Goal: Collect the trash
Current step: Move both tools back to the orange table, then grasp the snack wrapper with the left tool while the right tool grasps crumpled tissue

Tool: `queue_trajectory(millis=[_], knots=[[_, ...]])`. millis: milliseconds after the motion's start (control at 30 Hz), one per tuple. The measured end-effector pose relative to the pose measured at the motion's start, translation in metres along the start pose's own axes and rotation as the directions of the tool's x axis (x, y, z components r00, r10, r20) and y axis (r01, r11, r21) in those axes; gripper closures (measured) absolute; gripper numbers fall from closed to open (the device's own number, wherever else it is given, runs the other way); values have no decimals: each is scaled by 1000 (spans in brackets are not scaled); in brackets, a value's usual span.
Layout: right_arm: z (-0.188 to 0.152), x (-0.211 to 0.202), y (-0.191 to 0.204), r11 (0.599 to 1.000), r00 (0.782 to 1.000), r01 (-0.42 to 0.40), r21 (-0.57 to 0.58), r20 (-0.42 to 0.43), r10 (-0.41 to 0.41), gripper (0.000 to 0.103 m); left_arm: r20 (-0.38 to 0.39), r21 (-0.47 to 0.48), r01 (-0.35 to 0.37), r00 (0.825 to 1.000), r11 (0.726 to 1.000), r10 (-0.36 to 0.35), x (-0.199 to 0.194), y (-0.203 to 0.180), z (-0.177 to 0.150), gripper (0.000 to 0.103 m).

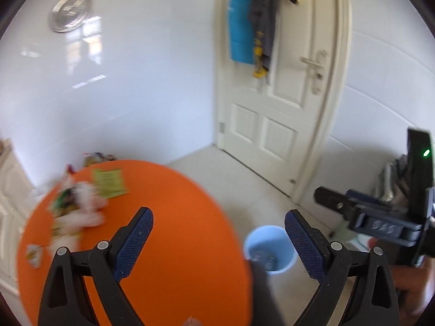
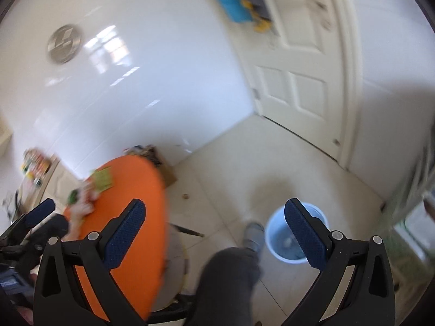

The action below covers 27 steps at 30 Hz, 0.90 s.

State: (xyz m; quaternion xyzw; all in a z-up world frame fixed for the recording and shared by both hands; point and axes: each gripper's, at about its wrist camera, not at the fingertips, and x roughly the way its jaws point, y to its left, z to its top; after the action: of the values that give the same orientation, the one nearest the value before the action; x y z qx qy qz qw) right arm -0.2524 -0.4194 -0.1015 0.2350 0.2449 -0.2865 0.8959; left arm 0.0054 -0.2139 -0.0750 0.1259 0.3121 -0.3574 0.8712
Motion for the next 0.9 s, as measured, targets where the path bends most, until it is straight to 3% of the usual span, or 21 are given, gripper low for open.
queue_trajectory(millis=[167, 267, 400, 500, 700, 800, 900], knots=[[-7, -4, 93, 984, 997, -77, -160, -9, 77, 0, 52, -77, -134, 989, 988, 138, -64, 37, -32, 7], [-14, 10, 138, 966, 992, -127, -226, -45, 120, 0, 65, -144, -218, 971, 965, 229, -96, 58, -51, 7], [-26, 36, 191, 927, 982, -184, -325, -108, 157, 0, 38, -207, -346, 932, 915, 360, -128, 83, -82, 7], [-37, 60, 226, 902, 969, -233, -364, -163, 185, 0, -17, -256, -405, 910, 878, 415, -142, 110, -93, 7], [-56, 109, 288, 856, 947, -291, -426, -256, 195, 0, -112, -349, -488, 869, 800, 481, -152, 144, -110, 7], [-64, 131, 312, 845, 936, -314, -432, -292, 198, 0, -153, -376, -512, 856, 772, 493, -137, 160, -100, 7], [-70, 149, 326, 838, 929, -318, -443, -322, 182, 0, -188, -393, -516, 855, 761, 483, -97, 184, -75, 7]])
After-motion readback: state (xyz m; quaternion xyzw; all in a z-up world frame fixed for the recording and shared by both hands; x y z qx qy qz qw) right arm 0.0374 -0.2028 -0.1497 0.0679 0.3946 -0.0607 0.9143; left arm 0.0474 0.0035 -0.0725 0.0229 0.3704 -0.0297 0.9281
